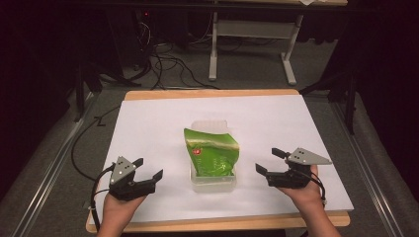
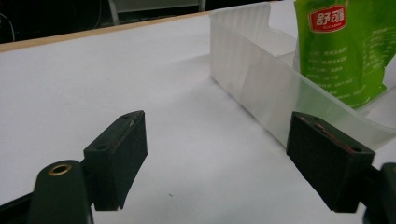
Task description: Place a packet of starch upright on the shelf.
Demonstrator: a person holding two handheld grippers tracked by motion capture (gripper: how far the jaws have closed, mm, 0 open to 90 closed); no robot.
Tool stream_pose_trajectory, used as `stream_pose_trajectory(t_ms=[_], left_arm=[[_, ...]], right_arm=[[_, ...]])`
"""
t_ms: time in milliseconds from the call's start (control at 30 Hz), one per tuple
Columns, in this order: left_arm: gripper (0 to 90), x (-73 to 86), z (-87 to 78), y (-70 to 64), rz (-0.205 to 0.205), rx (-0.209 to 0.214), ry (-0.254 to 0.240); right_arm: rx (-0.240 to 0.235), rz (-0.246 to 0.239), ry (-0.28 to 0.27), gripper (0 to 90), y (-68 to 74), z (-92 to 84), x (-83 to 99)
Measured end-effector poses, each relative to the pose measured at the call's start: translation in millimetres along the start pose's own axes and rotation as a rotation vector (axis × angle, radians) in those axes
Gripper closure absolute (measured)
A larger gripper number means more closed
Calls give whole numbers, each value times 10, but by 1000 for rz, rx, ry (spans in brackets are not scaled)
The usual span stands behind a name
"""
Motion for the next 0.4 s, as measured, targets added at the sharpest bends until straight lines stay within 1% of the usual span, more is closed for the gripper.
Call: stream_pose_trajectory(t_ms=[100, 167, 200, 267, 400], left_arm=[[207, 19, 33, -49, 20, 5, 14], [206, 36, 54, -66, 25, 9, 24], [206, 39, 53, -62, 29, 3, 26], [207, 44, 55, -55, 19, 7, 28], [218, 43, 41, -28, -6, 12, 27]], right_arm=[[15, 20, -5, 149, -76, -40, 25], [17, 23, -5, 149, -89, -31, 28], [14, 18, -3, 149, -84, -23, 31], [13, 9, 6, 149, -71, -9, 42], [8, 12, 8, 150, -59, 1, 43]])
Point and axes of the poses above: each handheld gripper's, and its own axes: z roughly forward along the jaws, x roughly out of its underside, y roughly to its left, the point moved 8 cm from there along z, roughly forward along the jaws, and after that the axes turned 12 degrees about -z, right-handed, at the moved point
